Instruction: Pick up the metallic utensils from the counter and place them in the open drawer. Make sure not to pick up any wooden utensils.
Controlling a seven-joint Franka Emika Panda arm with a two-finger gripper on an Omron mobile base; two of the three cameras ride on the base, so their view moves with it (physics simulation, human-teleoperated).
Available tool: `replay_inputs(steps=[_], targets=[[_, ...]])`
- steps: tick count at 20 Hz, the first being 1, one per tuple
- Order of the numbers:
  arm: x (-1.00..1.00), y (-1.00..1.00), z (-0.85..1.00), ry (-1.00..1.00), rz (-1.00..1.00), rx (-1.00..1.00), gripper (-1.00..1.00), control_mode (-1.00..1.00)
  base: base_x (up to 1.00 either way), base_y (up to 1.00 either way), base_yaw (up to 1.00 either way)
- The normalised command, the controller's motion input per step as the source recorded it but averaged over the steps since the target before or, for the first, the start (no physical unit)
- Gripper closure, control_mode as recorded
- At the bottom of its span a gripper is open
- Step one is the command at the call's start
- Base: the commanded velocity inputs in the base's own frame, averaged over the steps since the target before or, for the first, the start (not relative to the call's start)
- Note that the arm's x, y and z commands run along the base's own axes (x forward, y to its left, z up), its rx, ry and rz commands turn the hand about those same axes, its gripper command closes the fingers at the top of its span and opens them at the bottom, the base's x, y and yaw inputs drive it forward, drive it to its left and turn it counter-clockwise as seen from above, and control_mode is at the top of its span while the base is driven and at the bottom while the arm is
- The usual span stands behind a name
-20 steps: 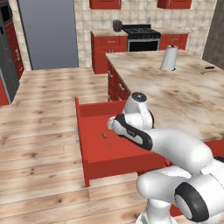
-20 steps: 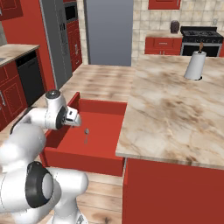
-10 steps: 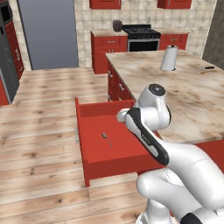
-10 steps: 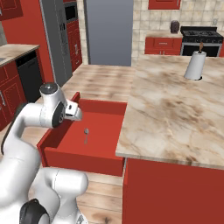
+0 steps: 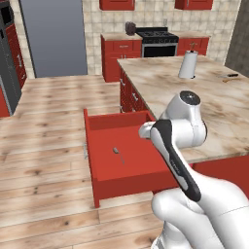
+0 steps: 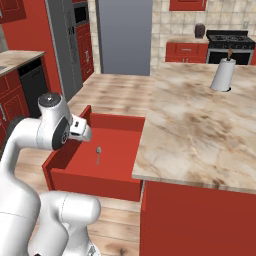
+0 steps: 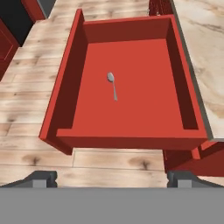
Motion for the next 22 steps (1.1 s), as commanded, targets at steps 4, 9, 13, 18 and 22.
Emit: replay_inputs(steps=[4, 9, 13, 18, 22], targets=[[0.0, 0.0, 0.0, 0.0, 0.0, 0.0, -1.0, -1.0, 0.0, 0.0, 0.0], [-0.05, 0.0, 0.0, 0.0, 0.0, 0.0, -1.0, -1.0, 0.0, 0.0, 0.0], [0.0, 0.0, 0.0, 0.0, 0.0, 0.0, -1.0, 1.0, -0.72, -0.5, -0.22], [0.0, 0.0, 0.0, 0.0, 0.0, 0.0, -1.0, 1.0, -0.74, -0.73, -0.35], [0.0, 0.0, 0.0, 0.0, 0.0, 0.0, -1.0, 1.0, -0.49, -0.96, -0.44]])
